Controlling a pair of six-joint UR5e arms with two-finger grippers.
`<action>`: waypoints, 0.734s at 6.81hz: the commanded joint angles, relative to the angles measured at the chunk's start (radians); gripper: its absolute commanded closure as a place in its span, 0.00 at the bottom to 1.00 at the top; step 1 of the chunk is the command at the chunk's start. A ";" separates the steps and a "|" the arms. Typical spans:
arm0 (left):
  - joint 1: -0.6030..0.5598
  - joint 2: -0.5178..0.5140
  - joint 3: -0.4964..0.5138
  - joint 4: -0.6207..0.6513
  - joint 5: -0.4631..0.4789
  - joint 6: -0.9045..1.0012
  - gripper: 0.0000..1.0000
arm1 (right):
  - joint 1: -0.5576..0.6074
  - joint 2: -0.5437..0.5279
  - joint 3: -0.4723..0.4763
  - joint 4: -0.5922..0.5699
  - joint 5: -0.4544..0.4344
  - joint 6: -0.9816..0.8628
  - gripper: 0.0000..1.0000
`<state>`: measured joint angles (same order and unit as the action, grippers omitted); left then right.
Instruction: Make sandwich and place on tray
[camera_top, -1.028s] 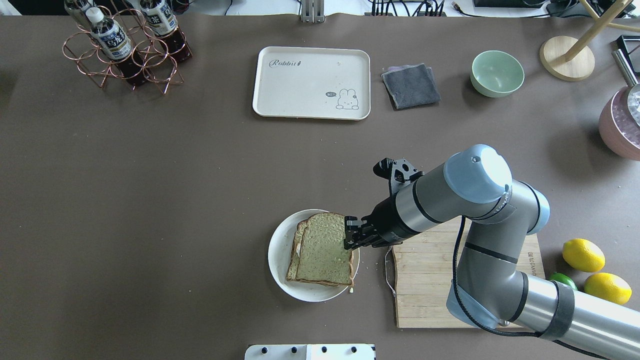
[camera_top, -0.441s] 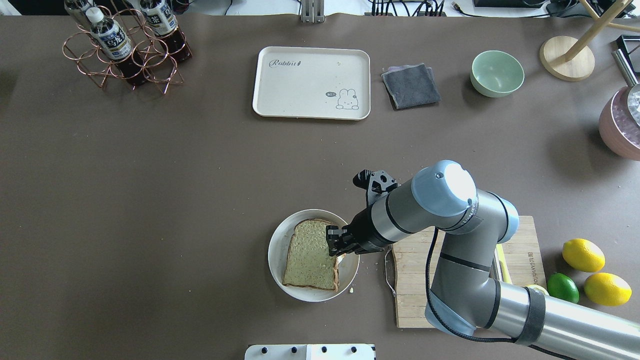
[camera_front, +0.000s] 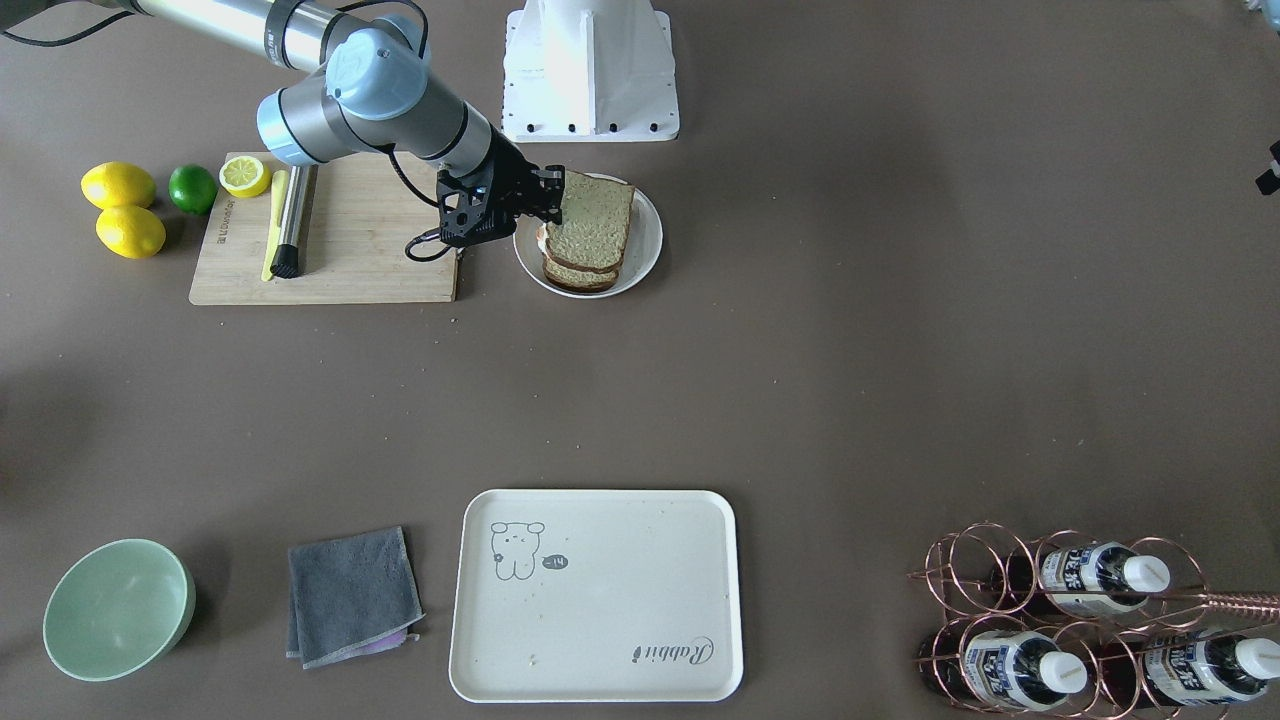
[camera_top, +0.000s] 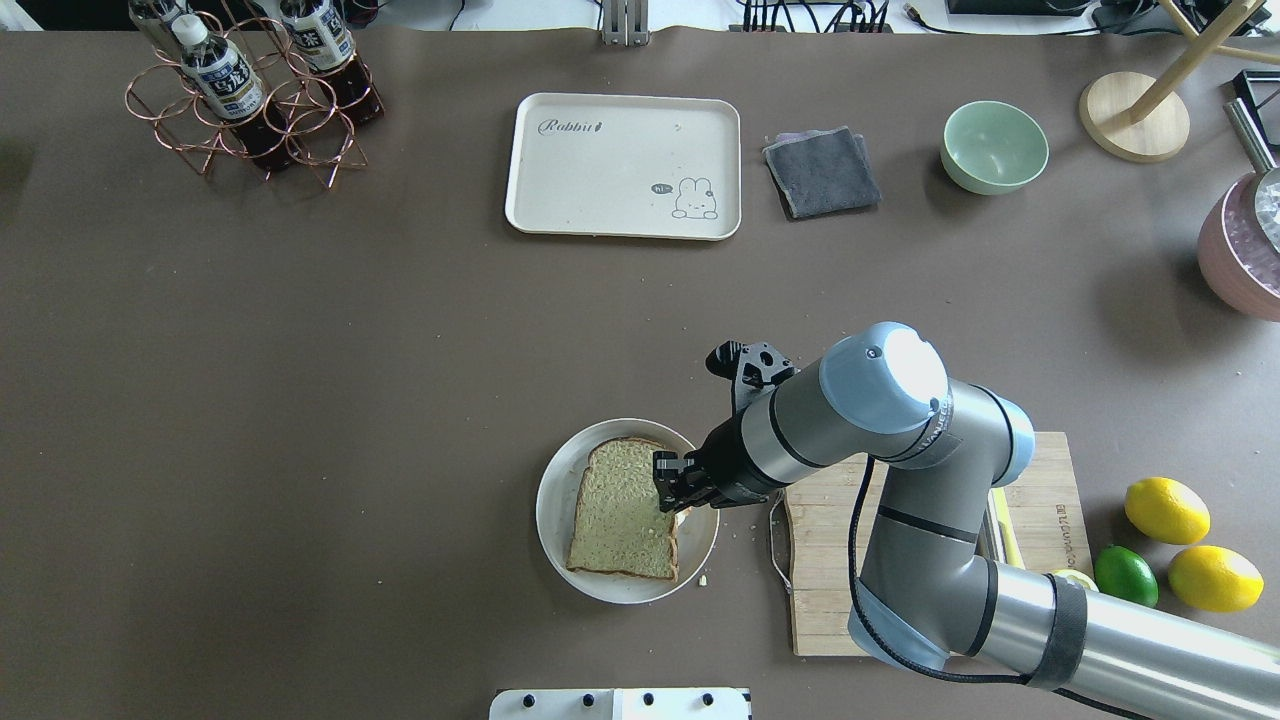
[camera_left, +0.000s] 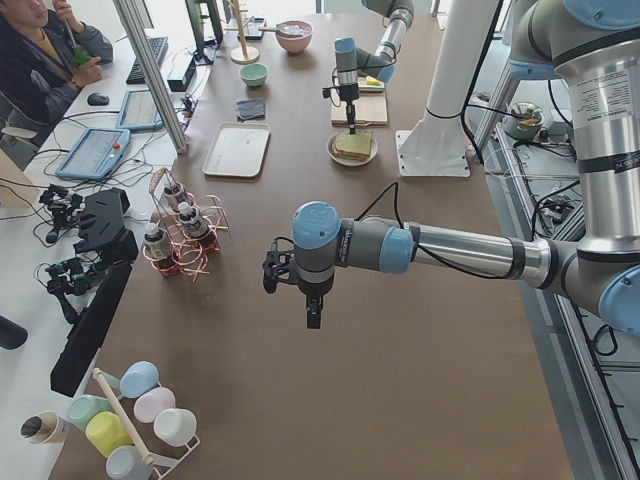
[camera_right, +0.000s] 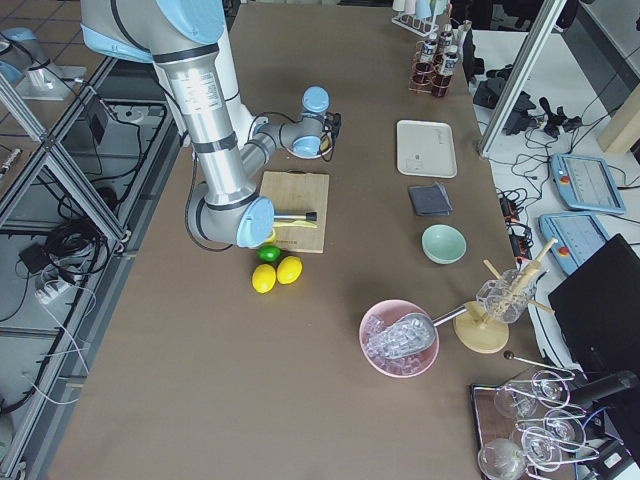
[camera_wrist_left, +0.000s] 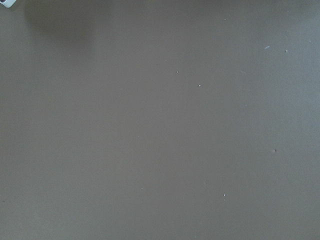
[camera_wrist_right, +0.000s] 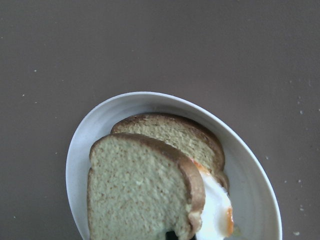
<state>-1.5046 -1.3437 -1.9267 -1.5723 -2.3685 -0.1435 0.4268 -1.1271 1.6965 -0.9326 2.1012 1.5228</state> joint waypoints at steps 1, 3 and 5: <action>0.000 -0.003 -0.001 0.000 -0.002 -0.002 0.02 | 0.001 0.000 0.000 0.000 -0.007 0.004 0.00; 0.048 -0.026 -0.061 0.000 -0.077 -0.124 0.02 | 0.050 -0.003 0.031 -0.008 0.011 0.005 0.00; 0.231 -0.063 -0.142 -0.134 -0.074 -0.366 0.02 | 0.159 -0.011 0.051 -0.062 0.106 -0.007 0.00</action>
<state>-1.3618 -1.3879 -2.0339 -1.6122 -2.4399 -0.3775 0.5221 -1.1344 1.7328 -0.9568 2.1543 1.5234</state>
